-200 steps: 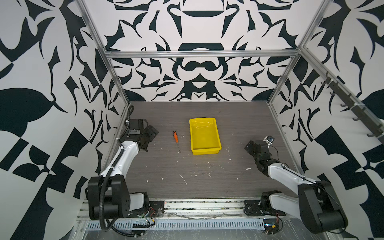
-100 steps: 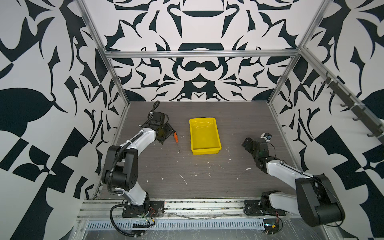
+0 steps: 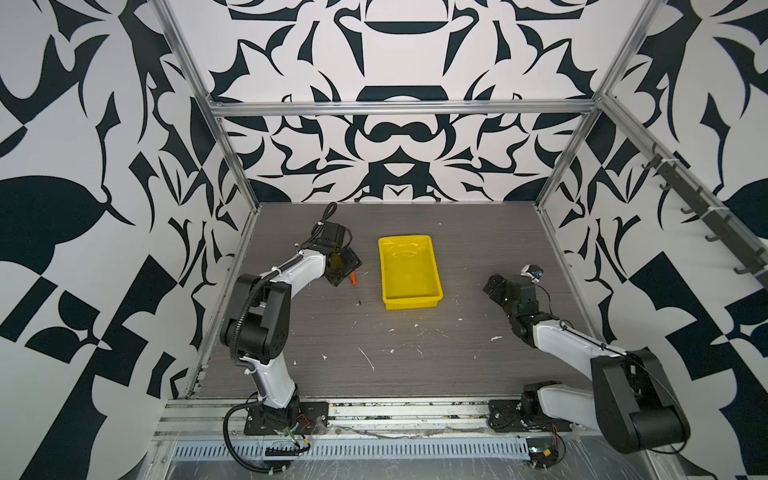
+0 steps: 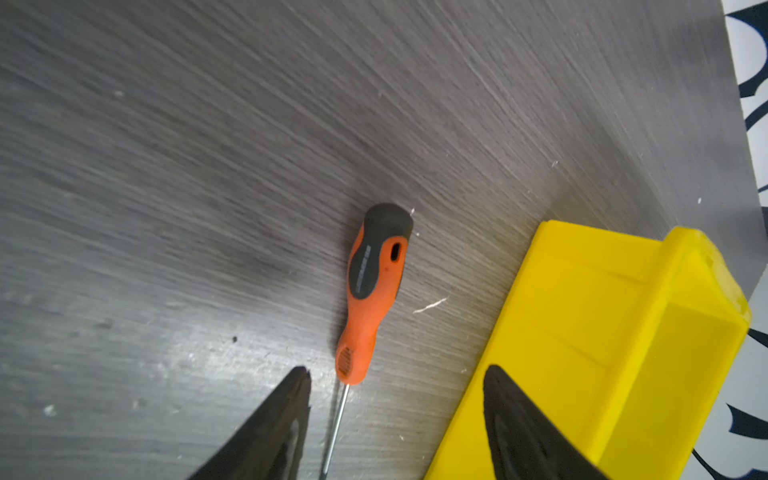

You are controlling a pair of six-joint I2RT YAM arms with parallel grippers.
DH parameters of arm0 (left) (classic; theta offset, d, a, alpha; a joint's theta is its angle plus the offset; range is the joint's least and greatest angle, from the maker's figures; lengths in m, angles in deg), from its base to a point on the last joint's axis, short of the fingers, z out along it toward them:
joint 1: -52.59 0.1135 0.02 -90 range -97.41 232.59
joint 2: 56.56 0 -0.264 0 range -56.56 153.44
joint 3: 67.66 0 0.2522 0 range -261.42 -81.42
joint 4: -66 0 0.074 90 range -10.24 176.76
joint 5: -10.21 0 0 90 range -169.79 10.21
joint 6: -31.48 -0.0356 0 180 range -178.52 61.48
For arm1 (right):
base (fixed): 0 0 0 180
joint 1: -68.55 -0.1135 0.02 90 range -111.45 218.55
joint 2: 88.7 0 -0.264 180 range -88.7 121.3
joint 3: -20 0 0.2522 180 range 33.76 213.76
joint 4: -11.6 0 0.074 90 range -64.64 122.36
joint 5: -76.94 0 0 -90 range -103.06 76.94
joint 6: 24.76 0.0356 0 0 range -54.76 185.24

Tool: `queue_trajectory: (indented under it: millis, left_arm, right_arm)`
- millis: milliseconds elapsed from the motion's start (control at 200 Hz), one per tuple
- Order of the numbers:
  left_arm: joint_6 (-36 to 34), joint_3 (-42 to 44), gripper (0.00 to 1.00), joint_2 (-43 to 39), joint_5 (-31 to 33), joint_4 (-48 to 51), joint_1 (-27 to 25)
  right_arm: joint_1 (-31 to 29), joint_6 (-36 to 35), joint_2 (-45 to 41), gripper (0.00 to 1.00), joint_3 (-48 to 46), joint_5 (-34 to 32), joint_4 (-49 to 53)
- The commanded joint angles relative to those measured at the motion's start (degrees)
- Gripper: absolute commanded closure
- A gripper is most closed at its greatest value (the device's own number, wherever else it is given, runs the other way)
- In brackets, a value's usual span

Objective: Put the screwdriver in the bin
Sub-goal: 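Lower the left gripper over the screwdriver handle and close on it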

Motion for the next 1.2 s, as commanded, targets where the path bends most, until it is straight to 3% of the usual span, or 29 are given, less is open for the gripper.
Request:
queue_trajectory:
  millis: [0,305,795,1040,1200]
  left_arm:
    - [0.06,-1.76,0.31,0.95,3.03,3.25,-0.24]
    - [-2.63,-9.68,0.35,7.85,4.93,8.32,-0.2]
    - [0.5,-10.44,0.42,13.13,6.59,7.31,-1.62]
    - [0.2,-13.18,0.57,15.31,9.64,11.79,-2.06]
    - [0.71,-11.56,0.77,14.19,12.38,12.62,-1.98]
  right_arm:
    - [-0.24,0.77,-1.14,0.06,0.91,-0.26,-1.97]
    - [-0.27,1.17,-3.18,0.08,-0.42,-0.61,-2.55]
    - [-0.31,2.45,-3.8,0.09,-1.81,-0.73,-3.07]
    - [-0.33,2.89,-3.24,0.09,-1.14,-0.44,-2.69]
    - [-0.33,2.61,-3.76,0.09,-1.51,-0.94,-1.73]
